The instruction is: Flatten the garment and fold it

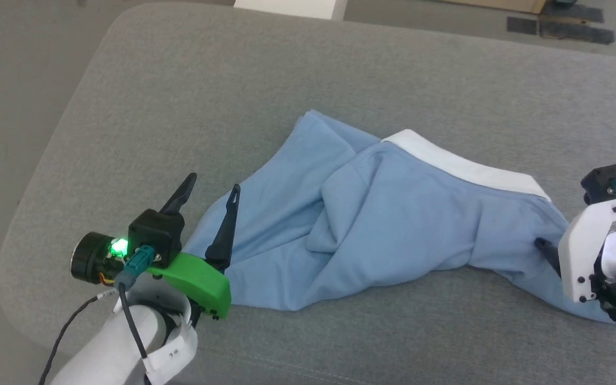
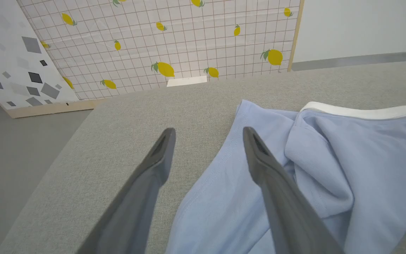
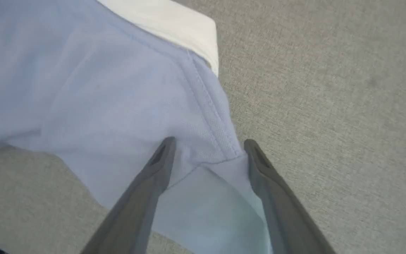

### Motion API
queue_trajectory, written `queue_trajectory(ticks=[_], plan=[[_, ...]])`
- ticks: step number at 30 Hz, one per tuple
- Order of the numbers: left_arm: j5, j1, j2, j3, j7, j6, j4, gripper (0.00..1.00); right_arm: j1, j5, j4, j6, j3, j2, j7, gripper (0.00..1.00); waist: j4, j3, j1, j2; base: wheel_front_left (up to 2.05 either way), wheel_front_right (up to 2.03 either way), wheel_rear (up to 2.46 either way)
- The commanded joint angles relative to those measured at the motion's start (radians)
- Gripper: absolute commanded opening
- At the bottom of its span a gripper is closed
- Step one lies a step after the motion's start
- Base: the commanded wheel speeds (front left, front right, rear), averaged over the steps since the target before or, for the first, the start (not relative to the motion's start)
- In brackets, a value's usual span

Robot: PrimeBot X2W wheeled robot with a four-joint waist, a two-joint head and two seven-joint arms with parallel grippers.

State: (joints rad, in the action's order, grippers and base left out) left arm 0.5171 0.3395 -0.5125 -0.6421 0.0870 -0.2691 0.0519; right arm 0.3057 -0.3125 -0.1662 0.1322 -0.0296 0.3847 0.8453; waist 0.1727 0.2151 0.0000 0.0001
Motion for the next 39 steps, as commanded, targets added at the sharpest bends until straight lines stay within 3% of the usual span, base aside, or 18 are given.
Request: queue_trajectory(ticks=[1,2,3,4,5,10,16,22,23,24,32,39], plan=[[-0.012,0.016,0.006,-0.001,0.007,0.004,-0.005,1.0,0.015,0.0,-0.013,-0.002,-0.014,0.006,0.005,1.0,0.035,0.035,0.0,-0.0001,0.0,0.0,0.0],[-0.012,0.018,0.009,-0.002,0.009,0.004,-0.007,1.0,0.015,0.002,-0.023,-0.002,-0.024,0.009,0.005,1.0,0.039,0.039,0.0,-0.0001,0.0,0.0,0.0],[-0.012,0.019,0.01,-0.003,0.01,0.003,-0.009,1.0,0.014,0.003,-0.031,-0.002,-0.028,0.008,0.006,0.67,0.042,0.041,0.0,-0.0001,0.0,0.0,0.0],[-0.011,0.019,0.012,-0.004,0.01,0.003,-0.011,1.0,0.01,0.003,-0.036,-0.002,-0.034,0.007,0.004,0.12,0.045,0.043,0.0,-0.0001,0.0,0.0,0.0],[-0.01,0.019,0.014,-0.004,0.01,0.002,-0.013,1.0,0.008,0.003,-0.039,-0.002,-0.037,0.008,-0.001,0.0,0.047,0.044,0.0,-0.0001,0.0,0.0,0.0],[-0.002,0.019,0.025,-0.005,0.011,-0.003,-0.023,1.0,0.01,0.03,-0.031,-0.002,-0.026,0.055,-0.074,0.0,0.038,0.04,0.0,-0.0001,0.0,0.0,0.0],[0.006,0.022,0.028,-0.013,0.003,0.003,-0.031,1.0,0.035,0.09,-0.083,-0.002,0.069,0.111,-0.177,0.0,0.007,0.019,0.0,-0.0001,0.0,0.0,0.0],[0.018,0.027,0.027,-0.011,-0.006,0.005,-0.031,1.0,0.022,0.138,-0.143,-0.002,0.102,0.084,-0.21,0.0,-0.026,0.007,0.0,-0.0001,0.0,0.0,0.0],[0.02,0.027,0.026,-0.011,-0.007,0.006,-0.03,1.0,0.02,0.139,-0.145,-0.002,0.098,0.076,-0.221,0.45,-0.031,0.005,0.0,-0.0001,0.0,0.0,0.0],[0.023,0.026,0.025,-0.011,-0.009,0.007,-0.029,1.0,0.02,0.133,-0.149,-0.002,0.094,0.062,-0.237,1.0,-0.039,0.001,0.0,-0.0001,0.0,0.0,0.0],[0.068,0.015,0.025,-0.007,-0.052,0.01,-0.01,1.0,0.036,0.06,-0.056,-0.002,0.056,0.01,-0.486,1.0,-0.105,-0.042,0.0,-0.0001,0.0,0.0,0.0],[0.133,0.008,0.025,-0.013,-0.15,0.014,0.027,1.0,-0.074,0.041,0.097,-0.002,0.045,-0.041,-0.725,1.0,-0.165,-0.064,0.0,-0.0001,0.0,0.0,0.0]])
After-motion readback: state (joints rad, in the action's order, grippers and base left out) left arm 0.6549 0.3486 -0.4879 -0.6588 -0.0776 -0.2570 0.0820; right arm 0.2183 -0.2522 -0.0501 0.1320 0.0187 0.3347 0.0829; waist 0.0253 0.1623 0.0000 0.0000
